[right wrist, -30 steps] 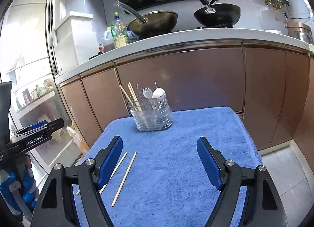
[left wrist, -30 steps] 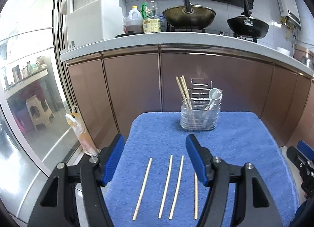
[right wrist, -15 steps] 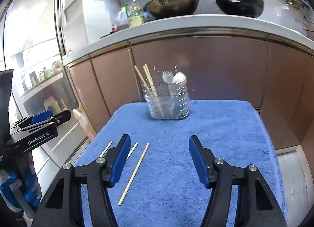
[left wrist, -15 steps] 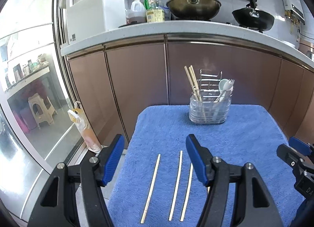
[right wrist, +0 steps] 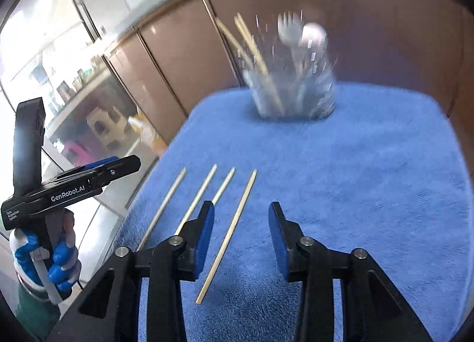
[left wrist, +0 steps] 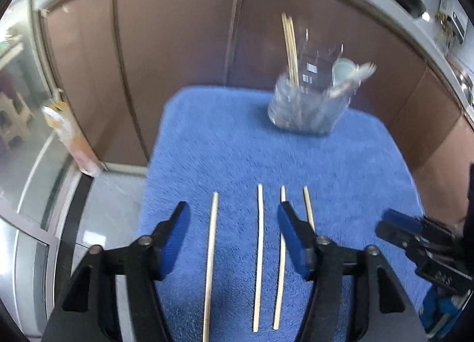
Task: Organize utensils
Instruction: 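Grasp a chopstick with the right gripper while the left grasps another chopstick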
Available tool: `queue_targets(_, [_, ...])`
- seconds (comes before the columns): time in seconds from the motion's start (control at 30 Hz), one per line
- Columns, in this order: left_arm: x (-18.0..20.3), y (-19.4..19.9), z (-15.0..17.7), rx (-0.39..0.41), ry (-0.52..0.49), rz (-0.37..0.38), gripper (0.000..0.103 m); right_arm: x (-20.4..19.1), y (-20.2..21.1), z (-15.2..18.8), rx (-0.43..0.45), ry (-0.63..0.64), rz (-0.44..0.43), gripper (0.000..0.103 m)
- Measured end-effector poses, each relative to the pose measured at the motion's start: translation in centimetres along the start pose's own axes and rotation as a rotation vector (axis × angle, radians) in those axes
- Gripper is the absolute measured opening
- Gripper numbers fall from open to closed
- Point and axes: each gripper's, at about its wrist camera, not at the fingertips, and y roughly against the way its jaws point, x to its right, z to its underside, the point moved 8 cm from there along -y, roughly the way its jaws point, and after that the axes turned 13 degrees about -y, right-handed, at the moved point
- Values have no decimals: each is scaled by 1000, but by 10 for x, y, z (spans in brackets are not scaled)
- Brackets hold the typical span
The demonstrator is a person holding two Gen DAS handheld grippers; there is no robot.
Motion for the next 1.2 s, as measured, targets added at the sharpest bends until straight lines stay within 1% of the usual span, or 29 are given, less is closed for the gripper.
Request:
queue_targets(0.07, [6, -18, 0, -51, -23, 55, 51, -1, -19, -4, -58, -3, 1, 33])
queue_targets(0.17, [15, -42, -1, -113, -56, 91, 50, -3, -44, -11, -114, 21, 36, 30])
queue_targets(0.33, [18, -74, -5, -187, -106, 71, 47, -8, -78, -16, -198, 54, 79, 26])
queue_targets(0.47, [17, -91, -4, -246, -123, 84, 43, -8, -99, -20, -248, 64, 100, 25])
queue_targets(0.57, [18, -106, -4, -290, -117, 117, 39, -9, -109, -23, -271, 68, 109, 25])
queue_targets(0.63, [18, -113, -4, -314, -114, 127, 34, -10, -117, -25, -289, 65, 113, 25])
queue_targets(0.67, [18, -118, -2, -328, -115, 132, 34, -11, -120, -26, -293, 68, 117, 25])
queue_targets(0.83, [21, -121, -2, -328, -154, 129, 33, -12, -143, -28, -323, 81, 156, 23])
queue_targets(0.87, [21, -121, -2, -327, -165, 124, 33, -14, -148, -25, -323, 88, 164, 22])
queue_targets(0.93, [23, -122, -2, -329, -187, 101, 28, -18, -152, -25, -318, 104, 181, 19])
queue_targets(0.97, [24, -122, -2, -333, -192, 91, 28, -19, -151, -21, -315, 108, 190, 15])
queue_targets(1.0, [25, -122, -3, -338, -196, 86, 25, -20, -153, -21, -311, 114, 206, 12])
queue_targets(1.03, [26, -122, -3, -342, -200, 82, 20, -21, -154, -21, -309, 116, 213, 12])
queue_targets(1.07, [29, -123, -4, -345, -202, 79, 18, -21, -155, -21, -310, 113, 213, 12])
queue_targets(1.13, [30, -123, -6, -349, -196, 80, 8, -23, -157, -21, -312, 107, 210, 11])
queue_targets(1.2, [30, -120, -7, -346, -183, 96, 5, -17, -153, -22, -313, 99, 201, 8])
